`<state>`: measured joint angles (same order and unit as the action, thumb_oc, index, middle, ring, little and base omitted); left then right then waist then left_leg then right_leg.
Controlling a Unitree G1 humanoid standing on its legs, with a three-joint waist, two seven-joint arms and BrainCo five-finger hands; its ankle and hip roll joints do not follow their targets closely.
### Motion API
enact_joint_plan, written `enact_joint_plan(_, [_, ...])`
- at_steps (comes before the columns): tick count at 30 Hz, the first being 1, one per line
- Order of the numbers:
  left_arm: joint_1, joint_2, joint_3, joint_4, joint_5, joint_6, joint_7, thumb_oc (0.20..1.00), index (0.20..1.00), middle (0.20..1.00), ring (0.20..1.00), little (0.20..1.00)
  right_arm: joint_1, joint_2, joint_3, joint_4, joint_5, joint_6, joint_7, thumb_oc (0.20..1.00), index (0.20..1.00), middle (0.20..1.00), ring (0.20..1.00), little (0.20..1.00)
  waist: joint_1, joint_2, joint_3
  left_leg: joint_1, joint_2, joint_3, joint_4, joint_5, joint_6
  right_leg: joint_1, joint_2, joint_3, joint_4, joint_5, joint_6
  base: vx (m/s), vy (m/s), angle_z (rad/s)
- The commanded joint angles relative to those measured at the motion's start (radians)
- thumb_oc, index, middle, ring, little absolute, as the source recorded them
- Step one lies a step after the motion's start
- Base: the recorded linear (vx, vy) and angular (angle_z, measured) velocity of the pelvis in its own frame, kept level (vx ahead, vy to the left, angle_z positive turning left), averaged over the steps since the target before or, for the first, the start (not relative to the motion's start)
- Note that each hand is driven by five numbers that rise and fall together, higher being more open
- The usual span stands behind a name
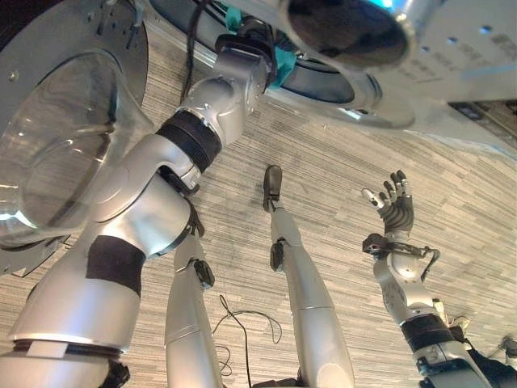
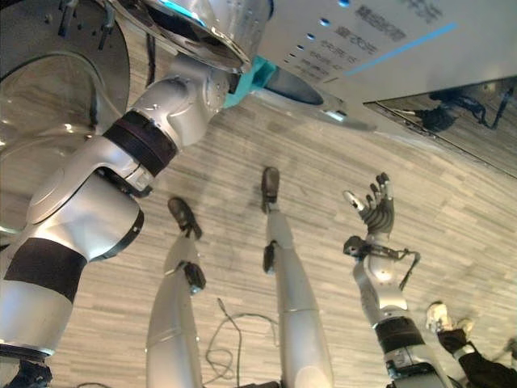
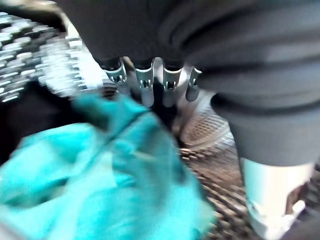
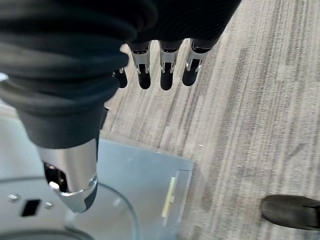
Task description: Grab the laundry basket,head to the washer,open it,put in the laundry and shut it.
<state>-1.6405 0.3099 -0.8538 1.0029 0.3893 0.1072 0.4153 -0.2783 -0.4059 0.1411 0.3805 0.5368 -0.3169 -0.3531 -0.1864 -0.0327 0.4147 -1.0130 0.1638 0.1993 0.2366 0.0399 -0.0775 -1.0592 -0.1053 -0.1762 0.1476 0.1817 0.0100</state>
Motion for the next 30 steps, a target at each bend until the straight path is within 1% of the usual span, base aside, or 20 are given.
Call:
enact_joint_plan(1, [-0.03, 0.0, 0.047, 0.061, -0.058, -0.023, 0.109, 1.0, 1.0, 1.0, 1.0, 1.0, 0.087, -0.005, -0.032, -0.003, -0.004, -0.019, -0.018, 1.0, 1.0, 1.0, 1.0, 1.0, -0.022, 0.023, -0.053, -0.004, -0.05, -0.056, -0.095, 0.003, 0.055, 0.105, 0.05, -0.029, 0.179, -0.366, 0.04, 0.0, 0.0, 0.0])
enact_joint_plan(5, [0.081, 0.063, 0.118, -0.045, -0.084, -0.02, 0.139, 1.0, 1.0, 1.0, 1.0, 1.0, 0.081, 0.01, -0.027, 0.004, -0.002, -0.025, -0.025, 1.0, 1.0, 1.0, 1.0, 1.0, 0.001, 0.028, -0.042, -0.006, -0.058, -0.067, -0.106, 0.012, 0.055, 0.104, 0.046, -0.04, 0.177, -0.366, 0.038, 0.0, -0.024, 0.01])
enact_joint_plan(6, [0.124, 0.084, 0.142, -0.109, -0.113, -0.04, 0.125, 1.0, 1.0, 1.0, 1.0, 1.0, 0.081, 0.013, -0.04, 0.0, -0.002, -0.018, -0.029, 1.0, 1.0, 1.0, 1.0, 1.0, 0.013, 0.031, -0.037, -0.007, -0.06, -0.069, -0.109, 0.013, 0.055, 0.103, 0.044, -0.043, 0.177, -0.367, 0.039, 0.0, 0.009, 0.05])
enact_joint_plan(7, [0.245, 0.121, 0.206, -0.259, -0.236, -0.101, 0.06, 1.0, 1.0, 1.0, 1.0, 1.0, 0.094, 0.023, -0.067, -0.011, 0.003, 0.01, -0.026, 1.0, 1.0, 1.0, 1.0, 1.0, 0.028, 0.037, -0.033, -0.004, -0.064, -0.069, -0.113, 0.017, 0.056, 0.102, 0.044, -0.044, 0.18, -0.37, 0.038, 0.0, 0.017, 0.05])
enact_joint_plan(8, [0.253, 0.127, 0.209, -0.269, -0.238, -0.099, 0.057, 1.0, 1.0, 1.0, 1.0, 1.0, 0.098, 0.021, -0.065, -0.013, 0.003, 0.012, -0.026, 1.0, 1.0, 1.0, 1.0, 1.0, 0.026, 0.038, -0.036, -0.004, -0.064, -0.069, -0.114, 0.017, 0.056, 0.103, 0.044, -0.044, 0.18, -0.37, 0.038, 0.0, 0.04, 0.07])
enact_joint_plan(9, [0.39, 0.155, 0.274, -0.392, -0.421, -0.168, -0.001, 1.0, 1.0, 1.0, 1.0, 1.0, 0.108, 0.039, -0.095, -0.025, 0.026, 0.028, -0.019, 1.0, 1.0, 1.0, 1.0, 1.0, 0.044, 0.048, -0.032, -0.001, -0.07, -0.069, -0.116, 0.021, 0.055, 0.104, 0.044, -0.047, 0.181, -0.371, 0.036, 0.0, 0.022, 0.05])
enact_joint_plan(12, [0.507, 0.169, 0.314, -0.465, -0.485, -0.202, -0.013, 1.0, 1.0, 1.0, 1.0, 1.0, 0.117, 0.055, -0.088, -0.024, 0.03, 0.04, -0.005, 1.0, 1.0, 1.0, 1.0, 1.0, 0.053, 0.053, -0.033, 0.003, -0.073, -0.069, -0.115, 0.023, 0.055, 0.108, 0.043, -0.052, 0.183, -0.37, 0.035, 0.0, 0.017, 0.03])
enact_joint_plan(14, [0.625, 0.136, 0.351, -0.54, -0.529, -0.25, 0.003, 1.0, 1.0, 1.0, 1.0, 1.0, 0.101, 0.063, -0.079, -0.023, 0.027, 0.035, 0.002, 1.0, 1.0, 1.0, 1.0, 1.0, 0.062, 0.049, -0.028, 0.002, -0.075, -0.07, -0.115, 0.025, 0.054, 0.109, 0.04, -0.056, 0.181, -0.368, 0.033, 0.0, 0.002, 0.02])
enact_joint_plan(15, [0.629, 0.136, 0.352, -0.542, -0.528, -0.25, 0.003, 1.0, 1.0, 1.0, 1.0, 1.0, 0.101, 0.062, -0.078, -0.023, 0.027, 0.034, 0.002, 1.0, 1.0, 1.0, 1.0, 1.0, 0.061, 0.05, -0.029, 0.002, -0.075, -0.07, -0.115, 0.025, 0.055, 0.11, 0.04, -0.056, 0.181, -0.368, 0.033, 0.0, -0.008, 0.06])
enact_joint_plan(16, [0.673, 0.089, 0.36, -0.563, -0.592, -0.281, 0.007, 1.0, 1.0, 1.0, 1.0, 1.0, 0.091, 0.066, -0.074, -0.026, 0.034, 0.021, 0.004, 1.0, 1.0, 1.0, 1.0, 1.0, 0.062, 0.046, -0.027, 0.004, -0.077, -0.072, -0.115, 0.026, 0.055, 0.113, 0.041, -0.06, 0.184, -0.37, 0.031, 0.0, -0.007, 0.05])
enact_joint_plan(17, [0.674, 0.089, 0.359, -0.562, -0.592, -0.281, 0.006, 1.0, 1.0, 1.0, 1.0, 1.0, 0.091, 0.065, -0.074, -0.025, 0.034, 0.02, 0.004, 1.0, 1.0, 1.0, 1.0, 1.0, 0.062, 0.046, -0.027, 0.004, -0.077, -0.073, -0.116, 0.026, 0.055, 0.113, 0.04, -0.061, 0.184, -0.37, 0.031, 0.0, -0.004, 0.05])
enact_joint_plan(19, [0.625, -0.012, 0.31, -0.542, -0.659, -0.273, -0.012, 1.0, 1.0, 1.0, 1.0, 1.0, 0.071, 0.061, -0.07, -0.021, 0.042, 0.02, -0.006, 1.0, 1.0, 1.0, 1.0, 1.0, 0.053, 0.039, -0.028, 0.007, -0.077, -0.074, -0.118, 0.029, 0.055, 0.117, 0.041, -0.066, 0.187, -0.373, 0.029, 0.01, 0.0, 0.07])
enact_joint_plan(21, [0.622, -0.014, 0.309, -0.538, -0.659, -0.274, -0.012, 1.0, 1.0, 1.0, 1.0, 1.0, 0.07, 0.06, -0.072, -0.02, 0.042, 0.02, -0.006, 1.0, 1.0, 1.0, 1.0, 1.0, 0.055, 0.04, -0.027, 0.008, -0.077, -0.074, -0.118, 0.029, 0.055, 0.117, 0.041, -0.066, 0.187, -0.373, 0.029, 0.01, 0.002, 0.1])
enact_joint_plan(23, [0.594, -0.047, 0.294, -0.599, -0.776, -0.308, -0.026, 1.0, 1.0, 1.0, 1.0, 1.0, 0.044, 0.054, -0.082, 0.022, 0.046, 0.032, -0.028, 1.0, 1.0, 1.0, 1.0, 1.0, 0.059, 0.047, -0.029, 0.012, -0.084, -0.079, -0.121, 0.032, 0.057, 0.122, 0.037, -0.074, 0.197, -0.377, 0.031, 0.02, 0.01, 0.06])
enact_joint_plan(25, [0.71, -0.018, 0.298, -0.702, -0.88, -0.344, -0.074, 1.0, 1.0, 1.0, 1.0, 1.0, -0.023, 0.046, -0.095, 0.102, 0.01, 0.053, -0.061, 1.0, 1.0, 1.0, 1.0, 1.0, 0.081, 0.068, -0.028, 0.013, -0.092, -0.087, -0.118, 0.034, 0.061, 0.122, 0.03, -0.083, 0.218, -0.386, 0.03, 0.01, 0.018, 0.01])
enact_joint_plan(26, [0.791, 0.021, 0.28, -0.749, -0.932, -0.345, -0.12, 1.0, 1.0, 1.0, 1.0, 1.0, -0.093, 0.026, -0.101, 0.168, -0.02, 0.066, -0.085, 1.0, 1.0, 1.0, 1.0, 1.0, 0.107, 0.083, -0.025, 0.017, -0.096, -0.089, -0.116, 0.034, 0.064, 0.12, 0.024, -0.086, 0.237, -0.393, 0.028, 0.02, 0.057, 0.06])
enact_joint_plan(27, [0.886, 0.138, 0.249, -0.858, -0.986, -0.34, -0.19, 1.0, 1.0, 1.0, 1.0, 1.0, -0.277, -0.025, -0.105, 0.353, -0.017, 0.087, -0.097, 1.0, 1.0, 1.0, 1.0, 1.0, 0.164, 0.117, -0.014, 0.011, -0.108, -0.098, -0.105, 0.033, 0.071, 0.104, 0.007, -0.098, 0.286, -0.409, 0.025, 0.02, 0.046, 0.08])
enact_joint_plan(28, [0.887, 0.143, 0.252, -0.865, -0.989, -0.337, -0.191, 1.0, 1.0, 1.0, 1.0, 1.0, -0.288, -0.026, -0.103, 0.365, -0.013, 0.084, -0.092, 1.0, 1.0, 1.0, 1.0, 1.0, 0.162, 0.116, -0.011, 0.009, -0.109, -0.099, -0.103, 0.032, 0.071, 0.102, 0.006, -0.099, 0.288, -0.41, 0.025, 0.04, 0.016, 0.12])
enact_joint_plan(29, [0.937, 0.22, 0.232, -0.945, -1.02, -0.335, -0.244, 1.0, 1.0, 1.0, 1.0, 1.0, -0.403, -0.062, -0.082, 0.483, 0.027, 0.099, -0.064, 1.0, 1.0, 1.0, 1.0, 1.0, 0.205, 0.138, -0.006, 0.003, -0.115, -0.109, -0.096, 0.034, 0.072, 0.091, -0.001, -0.103, 0.325, -0.425, 0.026, 0.03, -0.009, 0.16])
enact_joint_plan(30, [0.939, 0.225, 0.236, -0.951, -1.022, -0.332, -0.245, 1.0, 1.0, 1.0, 1.0, 1.0, -0.414, -0.064, -0.079, 0.495, 0.032, 0.096, -0.058, 1.0, 1.0, 1.0, 1.0, 1.0, 0.202, 0.137, -0.004, 0.002, -0.116, -0.109, -0.095, 0.033, 0.072, 0.088, -0.002, -0.103, 0.328, -0.426, 0.026, 0.04, -0.016, 0.26])
